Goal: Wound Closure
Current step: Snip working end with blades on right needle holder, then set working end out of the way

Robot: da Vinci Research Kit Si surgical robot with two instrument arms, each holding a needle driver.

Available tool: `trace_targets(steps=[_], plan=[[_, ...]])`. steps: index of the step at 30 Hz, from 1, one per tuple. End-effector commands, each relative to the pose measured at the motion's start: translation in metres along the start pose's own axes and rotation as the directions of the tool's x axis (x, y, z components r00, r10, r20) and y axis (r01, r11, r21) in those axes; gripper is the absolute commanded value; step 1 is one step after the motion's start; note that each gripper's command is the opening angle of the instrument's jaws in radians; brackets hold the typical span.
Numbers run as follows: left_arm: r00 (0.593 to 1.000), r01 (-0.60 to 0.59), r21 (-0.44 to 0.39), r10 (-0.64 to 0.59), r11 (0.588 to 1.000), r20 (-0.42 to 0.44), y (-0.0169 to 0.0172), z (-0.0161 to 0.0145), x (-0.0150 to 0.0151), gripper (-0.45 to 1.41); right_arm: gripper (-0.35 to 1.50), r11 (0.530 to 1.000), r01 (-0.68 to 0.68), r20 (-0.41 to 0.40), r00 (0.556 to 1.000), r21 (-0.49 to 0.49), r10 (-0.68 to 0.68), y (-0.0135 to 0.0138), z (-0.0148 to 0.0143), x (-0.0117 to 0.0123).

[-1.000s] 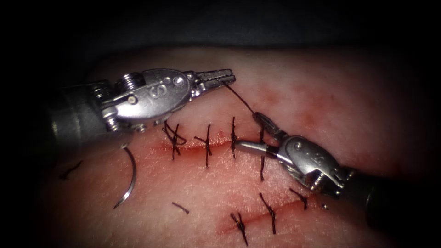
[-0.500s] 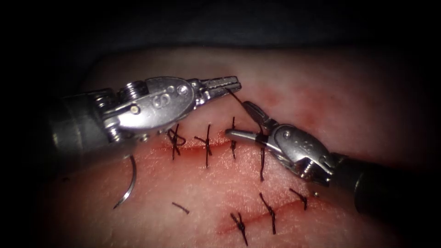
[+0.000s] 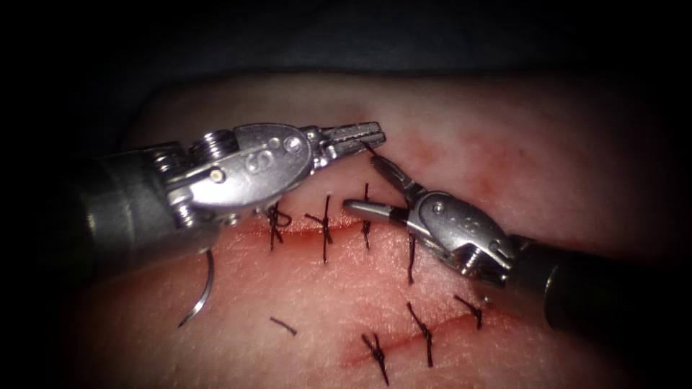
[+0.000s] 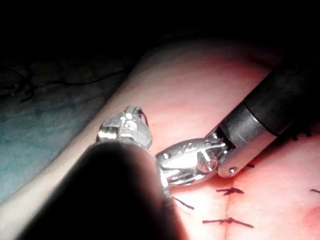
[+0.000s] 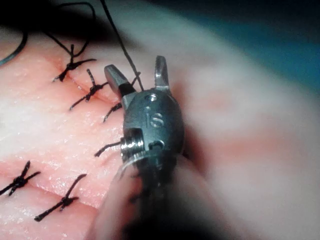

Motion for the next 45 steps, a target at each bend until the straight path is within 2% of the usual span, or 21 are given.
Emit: trace_targets(steps=[1,2,3,7,10,11,12,13,14,15,20,26,29,34,36,37,39,40,41,42,45], plan=[[1.0,-0.002,0.002,0.002,1.0,-0.004,-0.0003,0.0008,0.0005,-0.45,0.66,1.0,0.0,-0.003,1.0,0.003,0.0,-0.0003,0.0011,0.0002],[1.0,-0.002,0.002,0.002,1.0,-0.004,-0.0003,0.0008,0.0005,-0.45,0.22,1.0,0.0,-0.004,1.0,0.003,0.0,-0.0003,0.0011,0.0002],[1.0,-0.003,0.002,0.003,1.0,-0.004,-0.0002,0.0008,0.0005,-0.45,-0.35,1.0,0.001,0.006,1.0,0.011,-0.001,-0.0003,0.001,0.0001],[1.0,-0.009,0.004,0.009,1.0,-0.006,0.0004,0.0006,0.0001,-0.45,-0.35,1.0,-0.001,0.028,1.0,0.019,0.001,-0.0001,0.001,0.0005],[1.0,-0.016,0.003,0.016,1.0,-0.009,0.0009,0.0003,-0.0001,-0.45,-0.35,1.0,-0.004,0.011,1.0,0.027,0.004,0.0001,0.0009,0.0008],[1.0,-0.018,0.003,0.018,1.0,-0.009,0.001,0.0001,-0.0002,-0.45,-0.08,0.999,-0.004,0.004,1.0,0.04,0.004,0.0001,0.0008,0.0008],[1.0,-0.02,0.003,0.02,1.0,-0.01,0.0012,-0.0001,-0.0002,-0.45,0.32,0.999,-0.004,0.002,1.0,0.045,0.004,0.0002,0.0007,0.0007],[1.0,-0.022,0.0,0.022,1.0,-0.013,0.0014,-0.0003,-0.0003,-0.45,0.41,0.999,-0.004,0.0,1.0,0.053,0.004,0.0002,0.0004,0.0006],[0.999,-0.028,-0.01,0.028,1.0,-0.022,0.0018,-0.0008,-0.0004,-0.45,0.74,0.997,0.002,-0.007,1.0,0.079,-0.002,0.0006,-0.0006,0.0006],[0.998,-0.036,-0.029,0.035,0.999,-0.044,0.0023,-0.0014,-0.0007,-0.45,0.91,0.994,0.06,-0.017,0.998,0.095,-0.059,0.0013,-0.0019,0.0007],[0.997,-0.044,-0.14,0.034,0.989,-0.074,0.004,-0.0028,-0.0028,-0.45,0.88,0.979,0.174,-0.021,0.985,0.11,-0.173,0.0051,-0.0061,0.0016],[0.99,-0.103,-0.26,0.075,0.96,-0.117,0.0077,-0.0032,-0.0065,-0.45,0.86,0.976,0.206,-0.067,0.977,0.072,-0.201,0.0093,-0.0095,0.0024],[0.98,-0.176,-0.342,0.131,0.923,-0.15,0.011,-0.0032,-0.0102,-0.33,0.76,0.978,0.206,-0.07,0.977,0.045,-0.202,0.0111,-0.0105,0.0022],[0.966,-0.25,-0.463,0.19,0.85,-0.174,0.0131,-0.0027,-0.0144,-0.43,0.76,0.974,0.222,-0.072,0.973,0.039,-0.219,0.0113,-0.0104,0.0015],[0.964,-0.262,-0.483,0.206,0.835,-0.167,0.0137,-0.0026,-0.0162,-0.18,0.74,0.974,0.224,-0.073,0.973,0.037,-0.221,0.0112,-0.0102,0.0012],[0.974,-0.225,-0.509,0.177,0.831,-0.14,0.014,-0.0026,-0.0174,0.12,0.74,0.974,0.225,-0.074,0.972,0.036,-0.222,0.0112,-0.0101,0.0011],[0.986,-0.168,-0.537,0.138,0.827,-0.096,0.014,-0.0025,-0.0187,0.52,0.71,0.973,0.226,-0.074,0.972,0.033,-0.223,0.011,-0.01,0.0009],[0.995,-0.094,-0.537,0.099,0.838,-0.019,0.0137,-0.0026,-0.0198,1.06,0.69,0.973,0.229,-0.073,0.971,0.031,-0.226,0.0108,-0.0097,0.0006],[0.995,-0.073,-0.528,0.095,0.846,0.016,0.0134,-0.0027,-0.0202,1.18,0.69,0.973,0.23,-0.071,0.971,0.032,-0.227,0.0107,-0.0096,0.0005],[0.994,-0.029,-0.521,0.081,0.853,0.078,0.013,-0.0031,-0.0207,1.21,0.68,0.972,0.232,-0.067,0.971,0.033,-0.23,0.0106,-0.0095,0.0003],[0.98,-0.013,-0.543,0.118,0.84,0.159,0.0122,-0.0042,-0.0216,1.28,0.68,0.971,0.238,-0.06,0.97,0.035,-0.235,0.0103,-0.0092,-0.0001]])
